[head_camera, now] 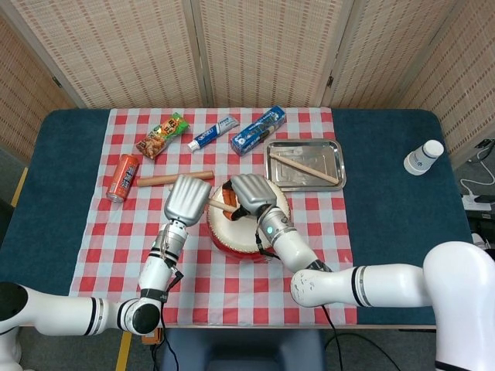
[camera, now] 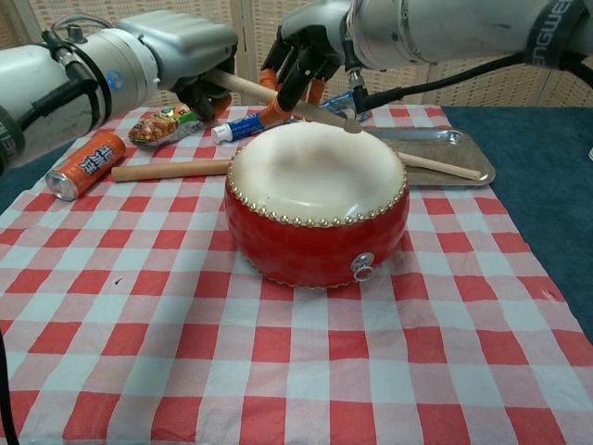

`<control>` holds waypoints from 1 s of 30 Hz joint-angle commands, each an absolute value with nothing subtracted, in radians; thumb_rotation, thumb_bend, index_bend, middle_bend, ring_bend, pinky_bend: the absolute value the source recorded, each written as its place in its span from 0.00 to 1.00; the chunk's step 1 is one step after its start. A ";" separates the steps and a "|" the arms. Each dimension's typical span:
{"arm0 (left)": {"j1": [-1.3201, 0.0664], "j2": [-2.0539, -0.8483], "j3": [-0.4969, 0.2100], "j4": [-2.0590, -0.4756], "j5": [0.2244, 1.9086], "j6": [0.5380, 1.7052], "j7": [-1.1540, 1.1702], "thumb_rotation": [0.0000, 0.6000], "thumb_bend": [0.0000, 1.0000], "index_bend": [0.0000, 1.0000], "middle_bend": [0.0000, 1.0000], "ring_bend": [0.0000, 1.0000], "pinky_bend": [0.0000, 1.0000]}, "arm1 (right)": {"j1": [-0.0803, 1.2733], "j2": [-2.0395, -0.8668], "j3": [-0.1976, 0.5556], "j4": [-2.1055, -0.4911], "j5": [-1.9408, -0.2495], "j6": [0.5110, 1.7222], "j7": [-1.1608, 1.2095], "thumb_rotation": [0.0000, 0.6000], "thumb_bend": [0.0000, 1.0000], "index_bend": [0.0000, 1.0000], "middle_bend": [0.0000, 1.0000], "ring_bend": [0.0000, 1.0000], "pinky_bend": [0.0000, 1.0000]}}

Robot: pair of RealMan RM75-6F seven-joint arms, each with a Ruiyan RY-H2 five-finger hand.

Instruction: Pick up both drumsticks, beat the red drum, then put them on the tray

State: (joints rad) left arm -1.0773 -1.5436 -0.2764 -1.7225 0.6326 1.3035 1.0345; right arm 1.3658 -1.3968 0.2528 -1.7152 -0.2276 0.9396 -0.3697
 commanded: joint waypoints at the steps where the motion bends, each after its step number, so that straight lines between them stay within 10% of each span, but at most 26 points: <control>1: -1.080 -1.551 -0.269 -1.714 0.642 1.312 1.042 1.00 0.81 1.00 1.00 0.95 1.00 | 1.363 -1.416 0.261 -1.709 -0.224 0.973 -0.388 1.00 0.27 0.74 0.68 0.58 0.49; 11: -1.073 -1.552 -0.244 -1.698 0.697 1.323 1.043 1.00 0.79 0.95 0.98 0.88 1.00 | 1.337 -1.462 0.285 -1.690 -0.245 1.035 -0.422 1.00 0.28 0.87 0.79 0.71 0.59; 23: -1.058 -1.551 -0.209 -1.681 0.779 1.345 1.067 1.00 0.79 0.63 0.71 0.64 1.00 | 1.298 -1.485 0.320 -1.691 -0.286 1.072 -0.444 1.00 0.29 1.00 0.86 0.79 0.63; 30: -1.054 -1.539 -0.204 -1.694 0.767 1.330 1.101 1.00 0.67 0.36 0.38 0.32 0.58 | 1.280 -1.490 0.325 -1.691 -0.302 1.075 -0.469 1.00 0.29 1.00 0.86 0.79 0.63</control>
State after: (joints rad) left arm -1.0550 -1.5419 -0.2033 -1.6898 0.7741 1.3350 1.0953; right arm 1.2803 -1.4891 0.3241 -1.6911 -0.3014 1.0746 -0.4687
